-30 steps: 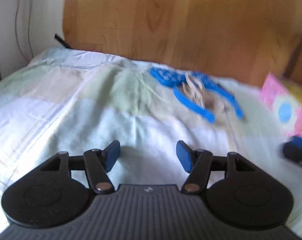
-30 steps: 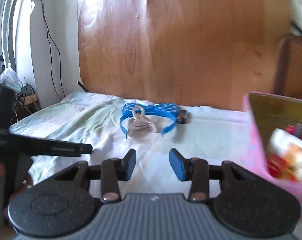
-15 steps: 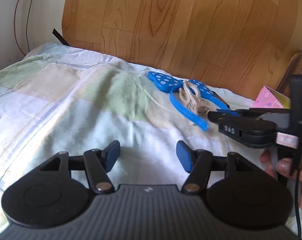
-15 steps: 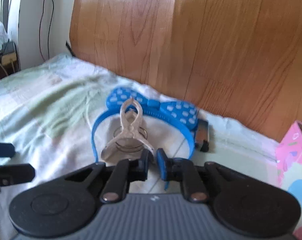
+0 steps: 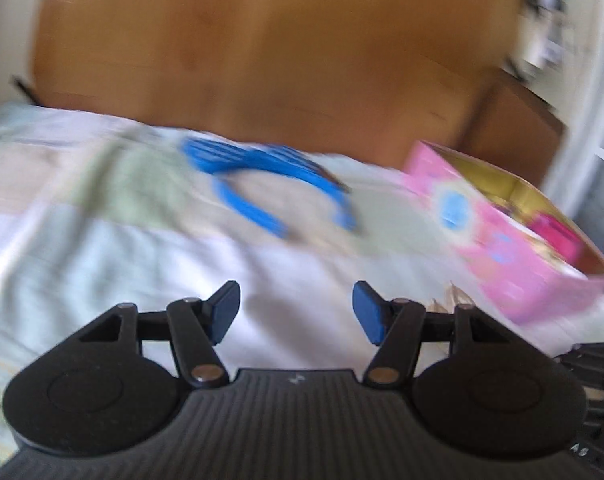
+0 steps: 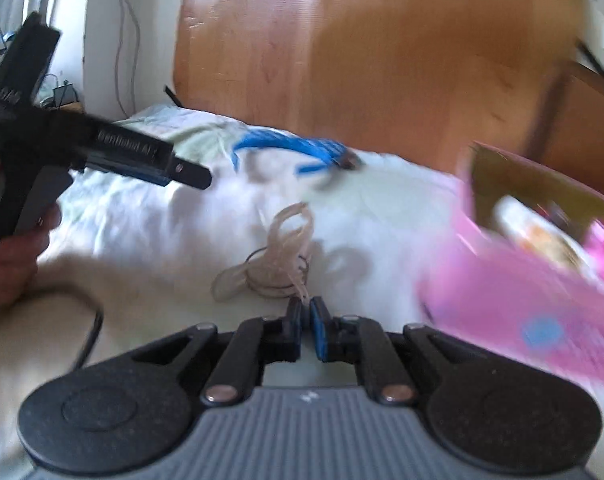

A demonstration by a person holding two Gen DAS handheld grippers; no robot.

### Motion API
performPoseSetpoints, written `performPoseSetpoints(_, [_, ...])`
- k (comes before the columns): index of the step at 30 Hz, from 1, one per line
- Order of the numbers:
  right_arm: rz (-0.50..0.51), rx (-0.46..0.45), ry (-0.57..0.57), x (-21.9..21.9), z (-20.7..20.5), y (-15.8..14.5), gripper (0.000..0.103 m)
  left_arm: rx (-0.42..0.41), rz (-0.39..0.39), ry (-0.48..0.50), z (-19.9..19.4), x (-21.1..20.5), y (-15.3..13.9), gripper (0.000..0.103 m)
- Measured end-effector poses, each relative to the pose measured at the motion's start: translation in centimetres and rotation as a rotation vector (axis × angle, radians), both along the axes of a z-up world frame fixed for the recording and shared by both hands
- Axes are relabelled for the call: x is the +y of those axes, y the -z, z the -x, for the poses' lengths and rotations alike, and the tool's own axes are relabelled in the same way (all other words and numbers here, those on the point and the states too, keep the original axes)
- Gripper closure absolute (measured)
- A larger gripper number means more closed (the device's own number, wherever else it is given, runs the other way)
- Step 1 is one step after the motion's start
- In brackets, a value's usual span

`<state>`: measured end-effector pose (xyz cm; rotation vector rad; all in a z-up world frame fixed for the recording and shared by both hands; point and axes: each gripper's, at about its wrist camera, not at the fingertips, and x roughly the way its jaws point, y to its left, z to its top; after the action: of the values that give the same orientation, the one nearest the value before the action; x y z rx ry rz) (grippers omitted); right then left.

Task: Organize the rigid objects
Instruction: 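Carry the clear clip over the tin and release it inside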

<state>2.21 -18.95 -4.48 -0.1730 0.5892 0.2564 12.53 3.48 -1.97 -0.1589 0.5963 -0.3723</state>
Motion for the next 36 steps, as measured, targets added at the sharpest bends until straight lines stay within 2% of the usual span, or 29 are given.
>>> performPoseSetpoints(4, [-0.021,-0.015,0.078,-2.0,3.8,0.0,0.095,0.002,0.027,0.182,3.6,-4.0,-0.6,0.039])
performPoseSetpoints(7, [-0.087,0.011,0.116,-3.4,4.2,0.2,0.095,-0.046,-0.059,0.294,6.8,-7.3,-0.7,0.039])
performPoseSetpoints(11, [-0.129,0.012,0.121,-4.0,4.2,0.3,0.092,-0.085,-0.173,0.378,8.9,-10.3,-0.5,0.040])
performPoseSetpoints(12, [-0.134,0.013,0.121,-4.0,4.0,0.3,0.091,-0.094,-0.197,0.387,9.2,-10.7,-0.4,0.040])
performPoseSetpoints(14, [-0.148,0.013,0.113,-4.2,4.0,0.3,0.077,-0.102,-0.229,0.392,9.5,-11.1,-0.2,0.041])
performPoseSetpoints(15, [-0.143,0.017,0.108,-4.2,4.2,0.5,0.072,-0.098,-0.241,0.382,9.3,-11.2,0.0,0.041])
performPoseSetpoints(17, [-0.106,0.006,0.118,-3.8,4.3,0.6,0.072,-0.069,-0.241,0.371,8.6,-11.4,0.3,0.042])
performPoseSetpoints(19, [-0.093,0.003,0.102,-3.8,4.1,0.7,0.072,-0.039,-0.236,0.357,7.8,-11.3,0.5,0.059])
performPoseSetpoints(21, [-0.114,0.016,0.090,-4.0,3.9,0.8,0.075,-0.007,-0.248,0.350,7.4,-11.4,1.0,0.083])
performPoseSetpoints(22, [-0.129,0.016,0.091,-4.2,3.8,0.8,0.089,-0.012,-0.258,0.343,7.3,-11.4,1.1,0.085])
performPoseSetpoints(23, [-0.146,0.017,0.082,-4.5,3.8,0.7,0.095,-0.023,-0.257,0.351,7.7,-11.5,1.0,0.090])
performPoseSetpoints(24, [-0.161,0.010,0.078,-4.7,3.9,0.7,0.095,-0.029,-0.248,0.363,7.9,-11.7,0.7,0.096])
performPoseSetpoints(25, [-0.163,-0.015,0.082,-4.8,4.2,0.6,0.096,-0.048,-0.248,0.362,8.2,-12.0,0.3,0.096])
performPoseSetpoints(28, [-0.153,-0.135,0.107,-5.3,5.2,-0.7,0.096,-0.185,-0.298,0.358,9.1,-13.5,-1.7,0.096])
performPoseSetpoints(31, [-0.124,-0.259,0.159,-6.4,5.1,-2.4,0.096,-0.254,-0.271,0.373,8.1,-15.1,-4.3,0.094])
performPoseSetpoints(32, [-0.109,-0.278,0.185,-6.8,4.4,-2.8,0.100,-0.273,-0.256,0.383,7.5,-15.7,-5.1,0.090])
performPoseSetpoints(36, [-0.114,-0.314,0.255,-9.1,0.8,-3.7,0.099,-0.327,-0.270,0.408,4.3,-19.5,-6.4,0.085])
